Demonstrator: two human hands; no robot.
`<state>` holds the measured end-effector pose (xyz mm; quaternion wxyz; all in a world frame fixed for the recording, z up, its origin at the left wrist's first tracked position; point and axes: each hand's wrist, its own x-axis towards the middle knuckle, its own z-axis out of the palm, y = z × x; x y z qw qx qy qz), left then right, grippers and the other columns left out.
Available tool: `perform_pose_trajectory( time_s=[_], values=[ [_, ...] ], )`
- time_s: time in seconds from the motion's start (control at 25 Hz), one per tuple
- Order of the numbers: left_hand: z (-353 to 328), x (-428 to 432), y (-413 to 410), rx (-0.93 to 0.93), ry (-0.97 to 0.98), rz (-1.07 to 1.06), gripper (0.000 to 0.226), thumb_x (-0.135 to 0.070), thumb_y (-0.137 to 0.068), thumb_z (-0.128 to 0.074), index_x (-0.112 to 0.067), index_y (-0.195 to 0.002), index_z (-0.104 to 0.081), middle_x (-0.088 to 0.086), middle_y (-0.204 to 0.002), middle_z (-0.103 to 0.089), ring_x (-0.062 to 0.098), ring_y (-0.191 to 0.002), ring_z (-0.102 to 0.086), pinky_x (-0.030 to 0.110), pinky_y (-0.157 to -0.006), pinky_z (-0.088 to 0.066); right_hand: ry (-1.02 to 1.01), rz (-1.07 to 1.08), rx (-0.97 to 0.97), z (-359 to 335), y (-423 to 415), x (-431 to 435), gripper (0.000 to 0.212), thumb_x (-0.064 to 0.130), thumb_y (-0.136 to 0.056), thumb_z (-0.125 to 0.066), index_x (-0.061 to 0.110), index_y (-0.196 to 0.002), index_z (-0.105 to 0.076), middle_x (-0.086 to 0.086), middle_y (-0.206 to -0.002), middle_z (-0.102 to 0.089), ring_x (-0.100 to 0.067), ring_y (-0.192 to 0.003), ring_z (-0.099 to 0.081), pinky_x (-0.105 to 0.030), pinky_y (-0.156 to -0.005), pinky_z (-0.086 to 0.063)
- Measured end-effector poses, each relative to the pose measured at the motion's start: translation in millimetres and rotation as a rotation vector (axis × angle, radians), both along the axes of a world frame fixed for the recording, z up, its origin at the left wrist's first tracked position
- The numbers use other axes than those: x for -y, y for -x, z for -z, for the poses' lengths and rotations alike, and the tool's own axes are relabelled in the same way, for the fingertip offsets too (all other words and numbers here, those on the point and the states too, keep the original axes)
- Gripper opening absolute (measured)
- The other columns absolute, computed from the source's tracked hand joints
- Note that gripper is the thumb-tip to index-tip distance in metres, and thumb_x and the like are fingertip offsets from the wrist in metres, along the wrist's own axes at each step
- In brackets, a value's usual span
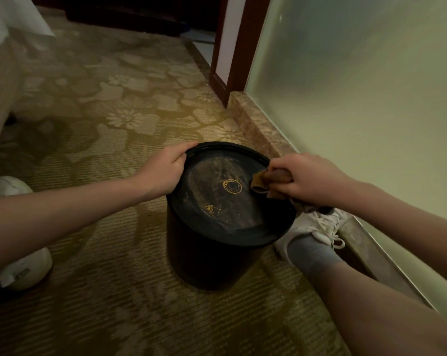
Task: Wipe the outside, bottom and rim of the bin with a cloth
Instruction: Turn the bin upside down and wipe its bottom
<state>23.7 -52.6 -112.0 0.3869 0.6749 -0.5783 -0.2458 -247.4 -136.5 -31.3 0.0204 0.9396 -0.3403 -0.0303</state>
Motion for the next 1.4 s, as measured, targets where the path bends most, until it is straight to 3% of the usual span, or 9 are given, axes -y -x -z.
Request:
perform_pose_trajectory(
  time_s=[0.08,0.28,0.48,0.56,0.76,0.96,1.08,1.28,1.4],
  values=[
    [-1.3,-1.0,1.0,0.017,-0.001,0.002,0.043,-0.013,-0.103,-0.031,-0.021,-0.143,-0.043,-0.001,-0.149,-0.042,0.016,-0.140,-0.033,0.026,-0.112,-0.026,0.001,-0.047,0.011,3.2,1.7,-9.2,0.011,0.043,-0.087,-0.059,0.033,-0.090,-0.055,0.007,-0.087,-0.062,-0.020,-0.082,-0.062,-0.034,-0.065,-0.049],
    [0.5,-2.7,0.2,0.046,0.022,-0.007,0.042,-0.011,-0.103,-0.031,-0.020,-0.143,-0.044,0.000,-0.149,-0.043,0.017,-0.140,-0.033,0.024,-0.112,-0.025,-0.277,-0.243,0.047,5.8,-3.7,-63.4,0.030,0.058,-0.080,-0.052,0.034,-0.099,-0.057,0.014,-0.088,-0.056,-0.008,-0.084,-0.058,-0.034,-0.071,-0.049],
    [-1.9,-3.0,2.0,0.040,0.015,-0.013,0.042,-0.012,-0.103,-0.032,-0.019,-0.143,-0.044,0.000,-0.148,-0.044,0.016,-0.139,-0.035,0.023,-0.111,-0.026,0.053,-0.032,0.002,6.1,5.1,-8.0,0.018,0.049,-0.088,-0.055,0.034,-0.098,-0.054,0.009,-0.091,-0.054,-0.021,-0.090,-0.061,-0.033,-0.063,-0.045],
    [-3.7,-4.6,3.6,0.056,0.020,-0.012,0.042,-0.011,-0.103,-0.032,-0.019,-0.143,-0.044,0.000,-0.149,-0.043,0.015,-0.140,-0.034,0.022,-0.110,-0.025,0.068,-0.022,0.028,8.6,3.8,-15.1,0.018,0.049,-0.087,-0.057,0.035,-0.098,-0.053,0.009,-0.092,-0.055,-0.022,-0.091,-0.062,-0.031,-0.063,-0.043],
    [-0.3,-5.4,-0.8,0.026,0.019,0.007,0.042,-0.011,-0.103,-0.032,-0.018,-0.143,-0.044,0.001,-0.149,-0.042,0.016,-0.140,-0.034,0.029,-0.115,-0.026,-0.259,-0.308,0.145,9.8,-20.3,-82.3,0.030,0.062,-0.083,-0.051,0.040,-0.103,-0.057,0.014,-0.095,-0.058,-0.010,-0.089,-0.060,-0.034,-0.068,-0.050],
    [-1.7,-2.9,1.3,0.008,0.014,-0.004,0.042,-0.011,-0.103,-0.032,-0.017,-0.142,-0.045,0.002,-0.149,-0.043,0.015,-0.140,-0.034,0.026,-0.114,-0.025,0.079,-0.078,0.010,10.0,-2.5,-19.4,0.016,0.046,-0.089,-0.053,0.037,-0.101,-0.053,0.010,-0.094,-0.053,-0.021,-0.091,-0.062,-0.037,-0.066,-0.052],
    [-4.1,-3.0,4.1,0.053,0.015,0.000,0.043,-0.010,-0.103,-0.032,-0.018,-0.143,-0.044,0.001,-0.150,-0.041,0.016,-0.141,-0.031,0.023,-0.112,-0.022,0.174,0.061,-0.023,11.3,3.3,-5.7,0.013,0.042,-0.091,-0.052,0.033,-0.100,-0.054,0.007,-0.092,-0.050,-0.025,-0.090,-0.062,-0.033,-0.062,-0.045],
    [0.4,-4.6,0.3,0.098,0.034,-0.015,0.045,-0.008,-0.102,-0.032,-0.018,-0.144,-0.044,0.003,-0.152,-0.039,0.017,-0.142,-0.030,0.020,-0.109,-0.019,-0.142,-0.309,0.124,11.2,-24.7,-88.5,0.026,0.054,-0.084,-0.055,0.039,-0.105,-0.055,0.011,-0.098,-0.057,-0.017,-0.091,-0.062,-0.035,-0.067,-0.051],
    [1.1,-3.9,-0.5,0.050,0.026,-0.001,0.043,-0.010,-0.102,-0.032,-0.018,-0.142,-0.045,0.002,-0.151,-0.040,0.017,-0.142,-0.031,0.021,-0.110,-0.020,-0.081,-0.311,0.106,11.2,-29.4,-80.6,0.029,0.058,-0.085,-0.046,0.040,-0.105,-0.055,0.013,-0.100,-0.056,-0.014,-0.092,-0.062,-0.034,-0.064,-0.050]
  ],
)
